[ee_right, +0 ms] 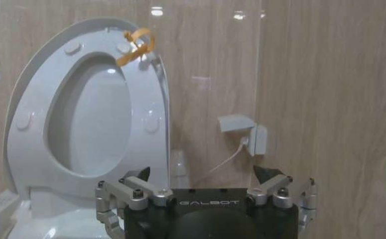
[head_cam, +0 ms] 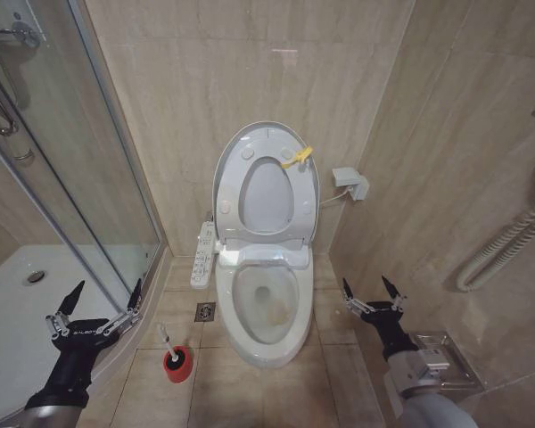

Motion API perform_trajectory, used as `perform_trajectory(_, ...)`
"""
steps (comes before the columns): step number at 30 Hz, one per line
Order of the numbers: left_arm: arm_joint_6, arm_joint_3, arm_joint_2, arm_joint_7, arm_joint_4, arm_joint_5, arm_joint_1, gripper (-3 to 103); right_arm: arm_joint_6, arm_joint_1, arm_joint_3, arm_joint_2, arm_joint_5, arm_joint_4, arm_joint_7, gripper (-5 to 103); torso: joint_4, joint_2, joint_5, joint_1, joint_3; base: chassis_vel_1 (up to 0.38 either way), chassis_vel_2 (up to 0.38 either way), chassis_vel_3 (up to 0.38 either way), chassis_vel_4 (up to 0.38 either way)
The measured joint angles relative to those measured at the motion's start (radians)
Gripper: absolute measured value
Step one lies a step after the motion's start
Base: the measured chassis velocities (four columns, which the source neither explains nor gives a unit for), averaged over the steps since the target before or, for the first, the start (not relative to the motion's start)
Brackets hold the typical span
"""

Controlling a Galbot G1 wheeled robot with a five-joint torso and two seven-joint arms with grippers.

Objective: Open the toilet lid, clean the toilet bowl with a toilet brush, close the toilet lid, and flush.

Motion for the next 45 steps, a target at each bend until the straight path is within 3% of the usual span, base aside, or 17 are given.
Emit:
perform_trajectory(13,0.000,0.000,0.000,0.000,0.000,0.000,0.000,100,-0.073,-0.085,0.012,0.020,0.015,0.179,0.042,100,-0.0001,0.000,-0.0001,0.000,0.000,0.000,0.000,0.000,0.000)
perform_trajectory(45,0.000,0.000,0.000,0.000,0.000,0.000,0.000,100,-0.079,-0.149,-0.020,0.049,0.000,0.229,0.047,100,0.0000,0.000,0.0001,0.000,0.000,0.000,0.000,0.000,0.000)
